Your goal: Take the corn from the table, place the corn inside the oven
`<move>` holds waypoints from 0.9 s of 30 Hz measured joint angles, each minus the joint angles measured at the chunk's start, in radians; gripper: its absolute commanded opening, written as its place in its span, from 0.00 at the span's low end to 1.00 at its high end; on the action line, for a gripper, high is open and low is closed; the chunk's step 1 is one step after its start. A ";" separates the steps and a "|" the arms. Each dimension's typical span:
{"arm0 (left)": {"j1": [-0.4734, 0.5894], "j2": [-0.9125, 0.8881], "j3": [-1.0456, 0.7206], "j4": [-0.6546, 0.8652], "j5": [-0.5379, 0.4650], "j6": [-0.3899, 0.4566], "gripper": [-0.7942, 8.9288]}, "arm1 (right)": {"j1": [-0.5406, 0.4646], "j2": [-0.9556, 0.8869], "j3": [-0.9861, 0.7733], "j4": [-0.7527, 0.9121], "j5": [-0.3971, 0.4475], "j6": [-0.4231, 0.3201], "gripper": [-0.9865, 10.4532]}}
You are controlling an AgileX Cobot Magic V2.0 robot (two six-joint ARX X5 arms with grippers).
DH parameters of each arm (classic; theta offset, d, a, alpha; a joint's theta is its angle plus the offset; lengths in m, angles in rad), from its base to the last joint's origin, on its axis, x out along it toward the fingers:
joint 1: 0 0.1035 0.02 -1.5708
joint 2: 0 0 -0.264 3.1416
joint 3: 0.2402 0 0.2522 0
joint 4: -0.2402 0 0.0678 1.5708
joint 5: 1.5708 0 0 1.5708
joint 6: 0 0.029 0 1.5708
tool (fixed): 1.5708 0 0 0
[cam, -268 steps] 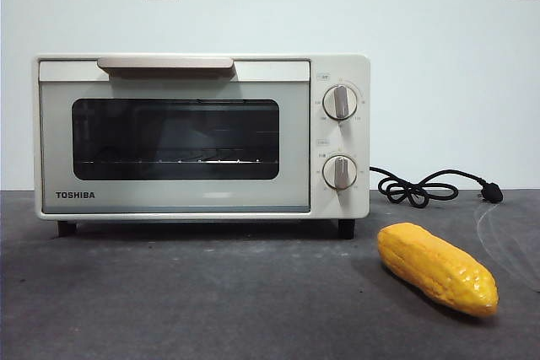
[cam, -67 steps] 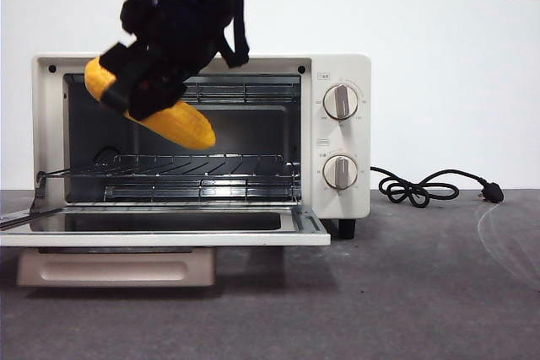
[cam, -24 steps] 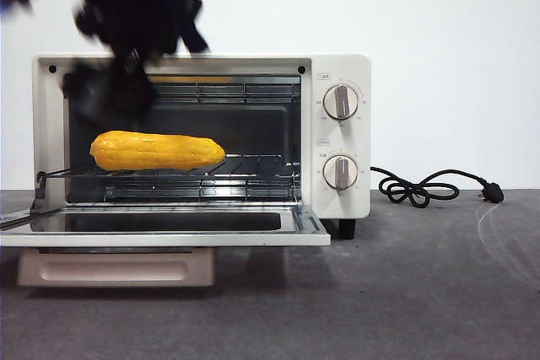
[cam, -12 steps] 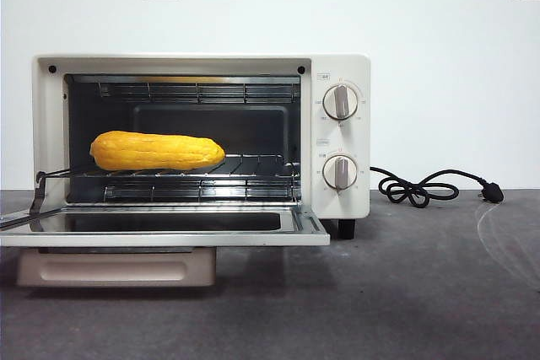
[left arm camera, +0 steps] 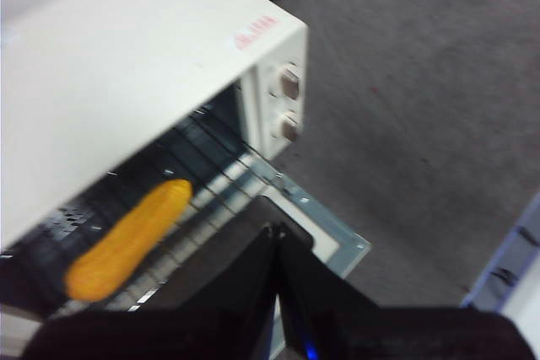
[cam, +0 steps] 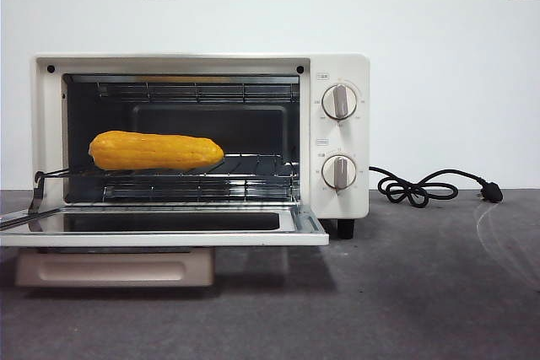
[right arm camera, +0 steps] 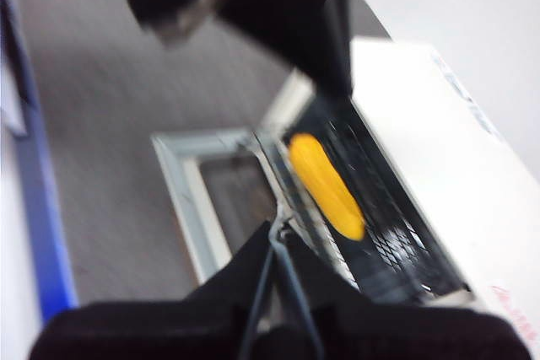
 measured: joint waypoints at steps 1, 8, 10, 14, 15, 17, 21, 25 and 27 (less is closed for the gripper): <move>0.039 0.011 0.000 0.000 0.065 0.010 0.07 | -0.017 -0.022 0.001 -0.001 -0.028 0.022 0.08; 0.326 0.054 -0.013 0.013 0.544 0.043 0.07 | -0.168 -0.089 0.003 -0.020 -0.193 0.107 0.08; 0.423 0.053 -0.026 0.014 0.623 0.048 0.07 | -0.216 -0.090 0.004 -0.032 -0.232 0.117 0.08; 0.593 0.046 -0.090 0.007 0.696 0.048 0.07 | -0.310 -0.080 0.004 -0.068 -0.323 0.127 0.08; 0.622 0.043 -0.113 0.007 0.716 0.048 0.07 | -0.329 -0.077 0.004 -0.075 -0.346 0.128 0.08; 0.682 0.035 -0.171 0.007 0.732 0.049 0.07 | -0.369 -0.070 0.004 -0.082 -0.390 0.129 0.08; 0.779 0.023 -0.291 0.025 0.747 0.049 0.07 | -0.438 -0.068 0.004 -0.082 -0.427 0.142 0.08; 0.863 0.020 -0.397 0.050 0.765 0.049 0.07 | -0.508 -0.068 0.004 -0.111 -0.483 0.152 0.08; 0.914 0.020 -0.437 0.074 0.791 0.049 0.07 | -0.541 -0.068 0.004 -0.134 -0.502 0.155 0.08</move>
